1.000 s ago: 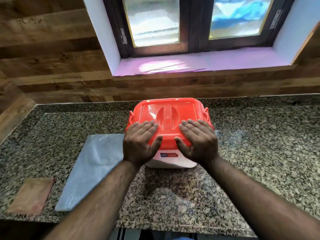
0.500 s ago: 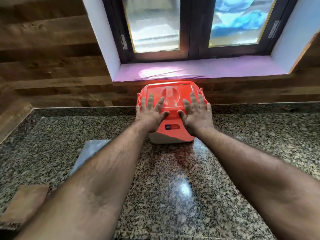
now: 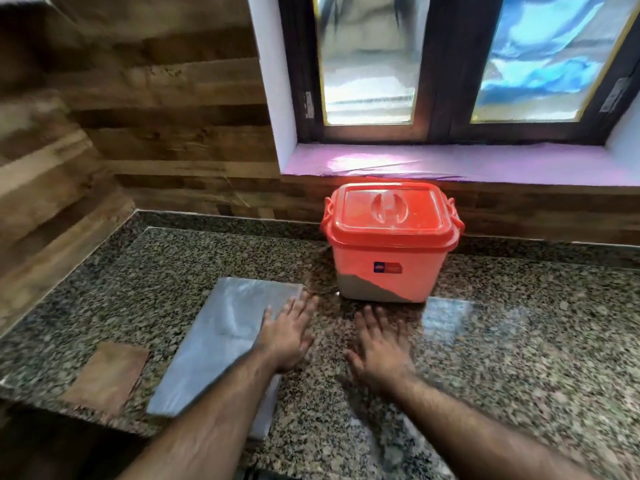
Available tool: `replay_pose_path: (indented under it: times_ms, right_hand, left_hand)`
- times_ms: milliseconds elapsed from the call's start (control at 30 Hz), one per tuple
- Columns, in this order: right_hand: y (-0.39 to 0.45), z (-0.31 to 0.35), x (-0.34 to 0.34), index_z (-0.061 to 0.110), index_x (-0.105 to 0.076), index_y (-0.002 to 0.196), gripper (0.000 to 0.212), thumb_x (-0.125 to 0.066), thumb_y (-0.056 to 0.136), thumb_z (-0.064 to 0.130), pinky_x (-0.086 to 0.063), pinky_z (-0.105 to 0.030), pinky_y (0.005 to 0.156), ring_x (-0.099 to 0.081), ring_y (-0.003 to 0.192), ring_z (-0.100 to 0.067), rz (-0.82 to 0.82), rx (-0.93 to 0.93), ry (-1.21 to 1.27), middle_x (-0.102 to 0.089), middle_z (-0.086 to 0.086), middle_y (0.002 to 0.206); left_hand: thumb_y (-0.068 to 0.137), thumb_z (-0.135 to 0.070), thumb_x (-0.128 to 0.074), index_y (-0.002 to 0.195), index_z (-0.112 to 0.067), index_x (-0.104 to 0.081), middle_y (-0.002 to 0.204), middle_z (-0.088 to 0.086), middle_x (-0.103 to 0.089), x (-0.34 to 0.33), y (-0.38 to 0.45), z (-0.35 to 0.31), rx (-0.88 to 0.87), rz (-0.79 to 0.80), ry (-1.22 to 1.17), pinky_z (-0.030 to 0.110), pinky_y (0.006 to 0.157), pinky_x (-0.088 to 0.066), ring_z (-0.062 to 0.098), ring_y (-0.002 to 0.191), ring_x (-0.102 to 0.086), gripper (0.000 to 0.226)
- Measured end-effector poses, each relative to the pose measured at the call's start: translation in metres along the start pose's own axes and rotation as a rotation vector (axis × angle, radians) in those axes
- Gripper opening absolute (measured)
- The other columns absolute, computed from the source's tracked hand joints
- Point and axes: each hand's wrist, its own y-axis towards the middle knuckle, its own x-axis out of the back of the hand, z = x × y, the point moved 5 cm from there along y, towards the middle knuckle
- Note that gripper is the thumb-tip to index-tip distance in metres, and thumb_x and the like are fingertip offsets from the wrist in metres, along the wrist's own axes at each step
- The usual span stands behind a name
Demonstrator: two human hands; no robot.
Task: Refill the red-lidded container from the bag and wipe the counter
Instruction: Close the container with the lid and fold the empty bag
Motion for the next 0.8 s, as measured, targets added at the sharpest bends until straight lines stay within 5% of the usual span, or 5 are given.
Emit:
replay_pose_path:
  times_ms: [167,267,600,733,800]
  right_hand:
    - [0.020,0.077,-0.019,0.016,-0.038,0.161,0.070,-0.046,0.105,0.058,-0.038,-0.050,0.122,-0.043,0.149,-0.038,0.072,-0.013,0.192,-0.044,-0.016,0.164]
    - [0.043,0.111,-0.021,0.012,-0.058,0.137,0.050,-0.059,0.102,0.047,-0.048,-0.038,0.104,-0.061,0.128,-0.037,0.093,-0.058,0.337,-0.065,-0.018,0.139]
    - [0.111,0.158,-0.062,0.013,-0.080,0.109,0.053,-0.080,0.061,0.035,-0.067,-0.044,0.081,-0.080,0.093,-0.032,0.009,-0.497,0.808,-0.082,-0.009,0.100]
    - [0.111,0.166,-0.053,0.009,-0.070,0.079,0.006,-0.072,0.073,0.011,-0.058,-0.032,0.056,-0.071,0.071,-0.028,0.008,-0.587,0.896,-0.074,-0.012,0.080]
    - [0.114,0.165,-0.050,0.009,-0.065,0.070,0.007,-0.068,0.075,0.004,-0.050,-0.027,0.056,-0.065,0.066,-0.026,0.009,-0.610,0.920,-0.070,-0.012,0.075]
  left_hand:
    - [0.113,-0.046,-0.033,0.173,-0.025,0.000,0.181,-0.002,-0.001,-0.034,-0.034,0.100,0.310,-0.003,-0.147,0.059,0.131,-0.010,0.022,0.167,-0.006,0.072]
    - [0.108,-0.040,-0.051,0.171,-0.014,-0.017,0.177,0.008,-0.024,-0.029,-0.038,0.163,0.452,-0.089,-0.245,0.052,0.127,-0.027,0.029,0.161,-0.026,0.076]
    - [0.082,-0.029,-0.070,0.132,-0.011,-0.060,0.132,0.021,-0.065,-0.055,-0.015,0.300,0.557,-0.055,-0.545,0.042,0.099,-0.055,0.042,0.119,-0.064,0.054]
    - [0.082,-0.014,-0.075,0.094,-0.015,-0.072,0.103,0.012,-0.078,-0.043,-0.012,0.314,0.568,-0.040,-0.669,0.035,0.081,-0.059,0.031,0.096,-0.073,0.012]
    - [0.082,-0.006,-0.077,0.078,-0.014,-0.068,0.095,0.012,-0.077,-0.044,-0.011,0.321,0.565,-0.010,-0.737,0.040,0.083,-0.062,0.030,0.092,-0.074,0.012]
